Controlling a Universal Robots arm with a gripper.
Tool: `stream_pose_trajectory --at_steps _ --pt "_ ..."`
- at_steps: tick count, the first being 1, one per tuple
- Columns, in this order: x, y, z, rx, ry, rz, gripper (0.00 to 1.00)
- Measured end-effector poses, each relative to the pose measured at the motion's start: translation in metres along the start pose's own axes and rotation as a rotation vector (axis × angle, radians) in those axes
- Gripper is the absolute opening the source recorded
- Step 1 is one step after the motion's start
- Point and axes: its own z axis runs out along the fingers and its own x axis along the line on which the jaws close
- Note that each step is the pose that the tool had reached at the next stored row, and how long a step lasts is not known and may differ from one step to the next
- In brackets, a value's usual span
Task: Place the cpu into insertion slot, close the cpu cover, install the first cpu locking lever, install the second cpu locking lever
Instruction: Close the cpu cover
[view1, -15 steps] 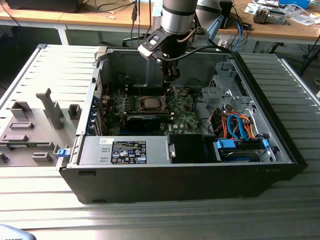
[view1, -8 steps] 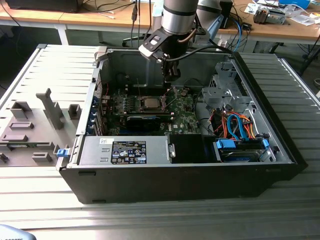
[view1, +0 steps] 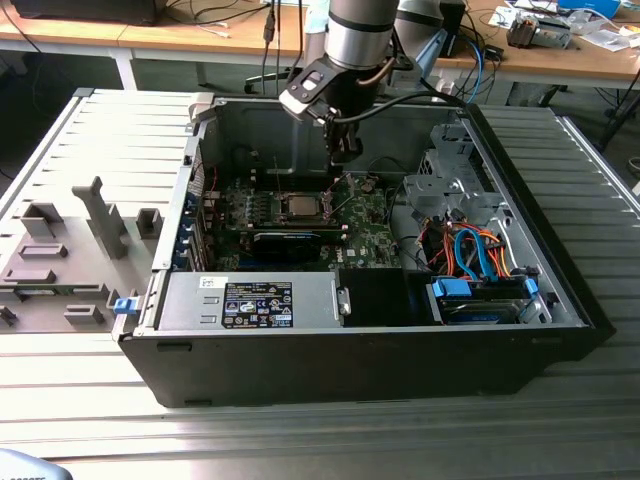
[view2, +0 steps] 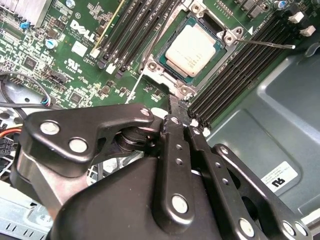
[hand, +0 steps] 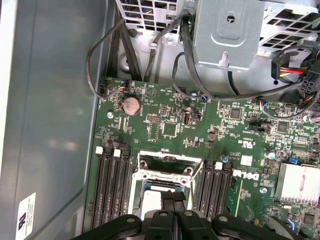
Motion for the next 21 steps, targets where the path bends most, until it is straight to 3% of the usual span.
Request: stream_pose_trajectory --at_steps 21 --pt "-0.0009 0.0064 0.001 0.0 -0.0001 0.0 0.11"
